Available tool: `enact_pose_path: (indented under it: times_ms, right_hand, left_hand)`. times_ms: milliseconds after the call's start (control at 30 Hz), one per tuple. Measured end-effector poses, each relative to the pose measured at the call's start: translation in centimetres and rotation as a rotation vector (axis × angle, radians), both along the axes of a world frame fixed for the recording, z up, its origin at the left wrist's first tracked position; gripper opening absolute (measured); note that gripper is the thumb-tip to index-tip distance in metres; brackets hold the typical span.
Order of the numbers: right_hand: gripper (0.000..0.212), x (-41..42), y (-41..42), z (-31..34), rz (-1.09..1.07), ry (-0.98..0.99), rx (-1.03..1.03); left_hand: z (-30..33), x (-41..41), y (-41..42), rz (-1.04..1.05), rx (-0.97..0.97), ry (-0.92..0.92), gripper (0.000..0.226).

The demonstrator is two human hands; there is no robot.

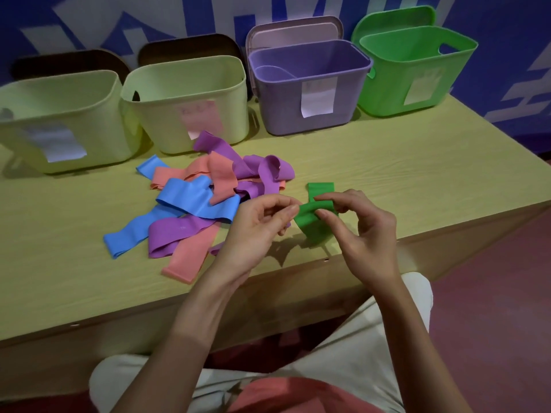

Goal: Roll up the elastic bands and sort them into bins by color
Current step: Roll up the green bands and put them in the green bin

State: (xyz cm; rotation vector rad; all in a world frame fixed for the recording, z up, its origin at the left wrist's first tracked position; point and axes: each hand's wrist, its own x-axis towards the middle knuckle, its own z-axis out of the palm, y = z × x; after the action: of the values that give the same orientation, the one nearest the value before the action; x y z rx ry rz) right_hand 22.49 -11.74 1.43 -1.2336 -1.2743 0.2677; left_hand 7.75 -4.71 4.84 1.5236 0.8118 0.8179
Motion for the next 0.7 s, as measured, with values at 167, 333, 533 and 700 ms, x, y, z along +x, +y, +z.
enact_pose_path:
  times_ms: [167,333,533,700]
  right_hand:
    - [0.023,-0.1,0.5,0.7,0.028,0.020,0.011]
    - [0.027,-0.5,0.8,1.7,0.077,0.045,0.012]
    - [0.020,-0.3,0.8,2.1,0.109,0.087,-0.017]
    - [0.011,-0.4,0.9,2.7,0.135,0.004,-0.048]
  left_hand:
    - [0.6,-0.4,-0.1,-0.009,0.135,-0.039,0.016]
    - [0.8,0.0,0.2,0.110,0.049,-0.076,0.020]
    - [0.5,0.1,0.2,0.007,-0.341,-0.294,0.029]
    - [0.8,0.0,0.2,-0.039,-0.479,-0.348,0.038]
